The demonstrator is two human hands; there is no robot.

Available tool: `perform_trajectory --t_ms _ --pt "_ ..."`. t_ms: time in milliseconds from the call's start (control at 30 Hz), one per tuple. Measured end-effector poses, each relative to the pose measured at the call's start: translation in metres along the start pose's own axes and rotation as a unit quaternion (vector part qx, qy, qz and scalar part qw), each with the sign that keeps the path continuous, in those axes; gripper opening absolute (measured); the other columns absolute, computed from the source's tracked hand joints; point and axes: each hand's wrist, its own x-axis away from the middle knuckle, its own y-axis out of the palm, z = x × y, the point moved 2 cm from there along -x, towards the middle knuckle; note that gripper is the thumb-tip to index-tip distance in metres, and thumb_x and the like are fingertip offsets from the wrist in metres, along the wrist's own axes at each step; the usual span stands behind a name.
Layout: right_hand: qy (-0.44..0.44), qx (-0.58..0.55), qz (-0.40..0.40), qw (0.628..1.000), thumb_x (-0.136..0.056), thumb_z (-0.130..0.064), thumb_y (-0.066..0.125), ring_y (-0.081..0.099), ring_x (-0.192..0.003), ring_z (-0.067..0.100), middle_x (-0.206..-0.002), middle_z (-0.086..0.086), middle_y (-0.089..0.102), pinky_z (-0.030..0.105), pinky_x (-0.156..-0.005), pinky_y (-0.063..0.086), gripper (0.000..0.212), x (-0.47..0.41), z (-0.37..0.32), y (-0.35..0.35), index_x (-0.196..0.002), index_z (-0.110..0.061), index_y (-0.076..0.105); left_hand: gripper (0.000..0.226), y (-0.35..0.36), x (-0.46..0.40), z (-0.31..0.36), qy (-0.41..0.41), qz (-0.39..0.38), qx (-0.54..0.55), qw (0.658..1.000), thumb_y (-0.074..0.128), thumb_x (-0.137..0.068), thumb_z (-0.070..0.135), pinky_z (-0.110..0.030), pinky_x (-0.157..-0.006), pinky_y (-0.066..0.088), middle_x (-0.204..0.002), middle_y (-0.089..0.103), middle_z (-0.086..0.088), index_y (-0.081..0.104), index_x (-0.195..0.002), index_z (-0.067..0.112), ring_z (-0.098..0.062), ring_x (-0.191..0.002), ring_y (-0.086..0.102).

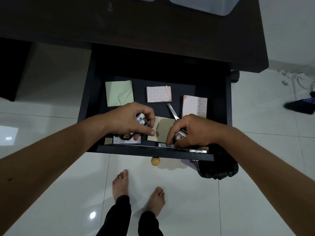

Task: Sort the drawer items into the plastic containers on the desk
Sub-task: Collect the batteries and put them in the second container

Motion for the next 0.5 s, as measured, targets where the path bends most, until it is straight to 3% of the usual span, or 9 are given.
perform_trajectory --t_ms 67,133,233,400,500 --pt "-0.01 0.046 -0.009 0.999 -0.086 -0.027 0.084 0.069 -0.098 0.009 -0.11 -0.018 0.074 0.039 -0.092 0.058 0.037 -0.004 -0.003 0.001 -0.112 -0.051 0.076 0.019 0.0 0.0 0.001 0.0 -0.003 -0.008 1.0 0.089 -0.085 0.019 -0.024 -0.043 0.04 -0.078 0.073 -0.014 0.07 -0.089 0.02 -0.021 -0.052 0.061" --pt "-0.027 0.087 -0.019 0.996 -0.087 -0.025 0.083 0.063 -0.102 0.003 -0.115 -0.03 0.066 0.031 -0.096 0.055 0.048 -0.008 -0.008 0.002 -0.125 -0.052 0.071 0.016 0.0 0.0 0.001 0.002 -0.007 -0.016 1.0 0.087 -0.086 0.017 -0.023 -0.042 0.04 -0.067 0.07 -0.004 0.072 -0.091 0.019 -0.017 -0.048 0.058" --pt "-0.059 0.161 -0.021 0.985 -0.088 -0.023 0.081 0.055 -0.105 0.003 -0.116 -0.03 0.061 0.025 -0.09 0.046 0.061 -0.012 -0.013 0.004 -0.137 -0.053 0.061 0.015 0.0 -0.001 0.002 0.003 0.001 -0.018 1.0 0.085 -0.088 0.016 -0.023 -0.041 0.04 -0.055 0.064 0.002 0.072 -0.096 0.017 -0.013 -0.044 0.056" --pt "-0.077 0.193 -0.017 0.978 -0.089 -0.025 0.081 0.042 -0.095 -0.004 -0.085 -0.037 0.042 0.015 -0.078 0.032 0.054 -0.019 -0.013 0.005 -0.134 -0.051 0.065 0.015 -0.004 0.0 0.001 -0.002 0.012 -0.008 1.0 0.083 -0.09 0.014 -0.022 -0.039 0.04 -0.052 0.062 -0.001 0.072 -0.099 0.014 -0.012 -0.042 0.055" --pt "-0.089 0.184 -0.004 0.979 -0.085 -0.029 0.083 0.05 -0.095 0.001 -0.095 -0.029 0.059 0.019 -0.081 0.041 0.043 -0.023 -0.012 0.006 -0.124 -0.047 0.072 0.014 -0.004 0.0 0.001 -0.007 0.015 -0.014 1.0 0.083 -0.09 0.016 -0.022 -0.039 0.04 -0.054 0.063 -0.002 0.072 -0.1 0.016 -0.011 -0.043 0.056"
